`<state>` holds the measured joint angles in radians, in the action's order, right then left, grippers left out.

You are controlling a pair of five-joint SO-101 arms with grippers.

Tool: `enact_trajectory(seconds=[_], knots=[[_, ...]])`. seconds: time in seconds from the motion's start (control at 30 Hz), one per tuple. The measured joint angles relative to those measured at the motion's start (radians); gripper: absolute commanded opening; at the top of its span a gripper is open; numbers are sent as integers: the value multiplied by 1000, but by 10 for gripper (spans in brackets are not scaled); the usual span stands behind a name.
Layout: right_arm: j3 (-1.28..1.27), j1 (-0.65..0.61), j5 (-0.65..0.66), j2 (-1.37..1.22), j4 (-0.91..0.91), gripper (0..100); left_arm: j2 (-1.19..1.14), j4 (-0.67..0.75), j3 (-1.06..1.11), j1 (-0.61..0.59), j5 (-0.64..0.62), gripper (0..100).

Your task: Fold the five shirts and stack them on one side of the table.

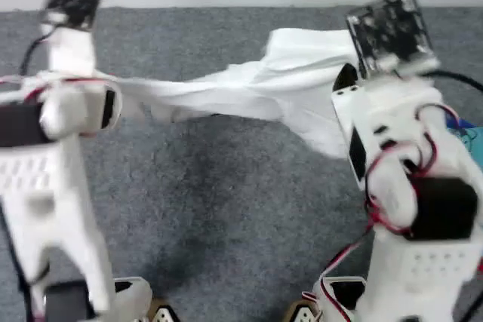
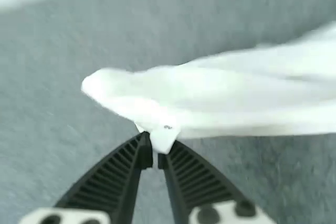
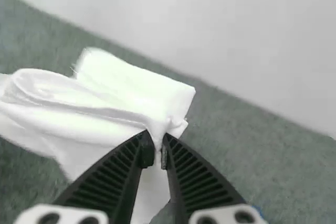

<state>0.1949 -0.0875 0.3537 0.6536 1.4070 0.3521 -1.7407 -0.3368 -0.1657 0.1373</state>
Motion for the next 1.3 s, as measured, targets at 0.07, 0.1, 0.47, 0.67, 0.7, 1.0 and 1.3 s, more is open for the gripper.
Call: enact_trajectory(seconds=[0.07,0.1,0.47,0.67,0.7,1.0,1.3], knots=[[8,0,0,8,3,10,61,-2,-12,0,0,15],[8,0,0,9,9,10,77,-2,-11,0,0,15],[-130,0,8,14,83,47,89,-3,98,0,0,15],[-358,5,6,15,61,162,89,-3,103,0,0,15],[-411,5,-3,14,37,163,89,-3,104,0,0,15],[-795,-37,-38,14,-209,164,89,11,249,-3,0,15],[-870,-267,-80,-84,-358,165,89,250,595,-5,0,15]])
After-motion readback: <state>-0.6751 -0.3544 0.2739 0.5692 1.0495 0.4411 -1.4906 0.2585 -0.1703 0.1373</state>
